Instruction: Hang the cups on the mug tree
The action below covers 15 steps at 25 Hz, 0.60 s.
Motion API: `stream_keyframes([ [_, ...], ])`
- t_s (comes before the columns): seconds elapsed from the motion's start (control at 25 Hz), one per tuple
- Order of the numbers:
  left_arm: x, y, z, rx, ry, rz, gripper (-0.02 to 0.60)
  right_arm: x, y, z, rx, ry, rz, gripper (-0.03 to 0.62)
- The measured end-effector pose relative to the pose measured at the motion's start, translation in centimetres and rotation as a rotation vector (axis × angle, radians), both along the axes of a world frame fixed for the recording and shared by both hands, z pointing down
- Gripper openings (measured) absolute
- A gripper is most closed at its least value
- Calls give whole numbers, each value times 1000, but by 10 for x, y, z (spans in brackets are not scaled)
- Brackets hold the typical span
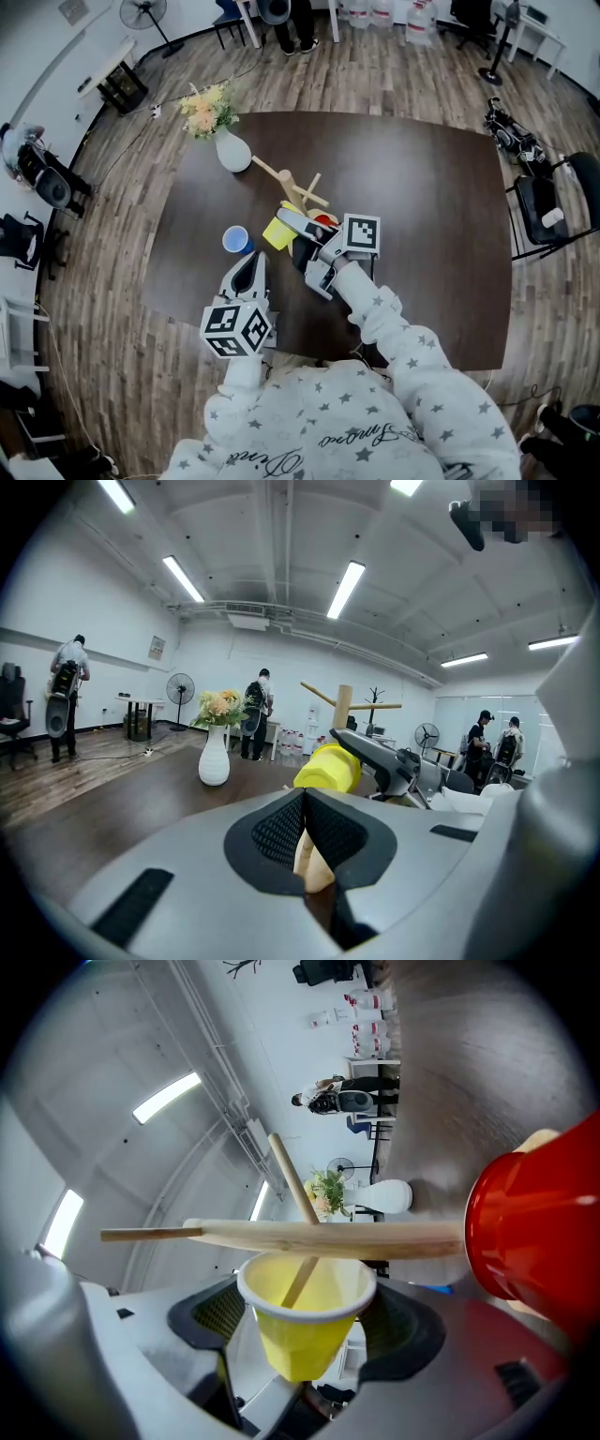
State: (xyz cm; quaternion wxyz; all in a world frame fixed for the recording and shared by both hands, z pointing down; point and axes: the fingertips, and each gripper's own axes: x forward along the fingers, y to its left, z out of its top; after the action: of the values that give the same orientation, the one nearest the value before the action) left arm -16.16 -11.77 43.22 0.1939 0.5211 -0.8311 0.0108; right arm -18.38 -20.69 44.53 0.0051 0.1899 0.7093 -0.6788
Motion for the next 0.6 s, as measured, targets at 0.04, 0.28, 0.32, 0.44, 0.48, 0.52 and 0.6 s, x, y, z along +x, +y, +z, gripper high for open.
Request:
stream_keyframes([
  [0.04, 0, -1, -1, 0, -1, -1, 25, 0, 0, 0, -2, 1, -3, 358],
  [0.28, -3, -6, -1, -7, -8, -3, 25, -2, 3, 4, -5, 5, -19, 385],
  [0.32, -4, -6, -1, -7, -8, -4, 25, -2, 3, 5, -6, 8, -22, 390],
  [0.44, -3, -4, 0, -7, -6, -6, 25, 0, 5, 9, 0, 21, -26, 407],
  [0.48, -2, -4, 0, -7, -6, -6, 25, 1, 6, 11, 1, 24, -26, 410],
  [0.52, -1, -4, 0, -7, -6, -6, 25, 2, 7, 12, -3, 24, -26, 410],
  [0.6, 1, -3, 0, -7, -6, -7, 25, 4, 9, 12, -15, 18, -27, 413],
])
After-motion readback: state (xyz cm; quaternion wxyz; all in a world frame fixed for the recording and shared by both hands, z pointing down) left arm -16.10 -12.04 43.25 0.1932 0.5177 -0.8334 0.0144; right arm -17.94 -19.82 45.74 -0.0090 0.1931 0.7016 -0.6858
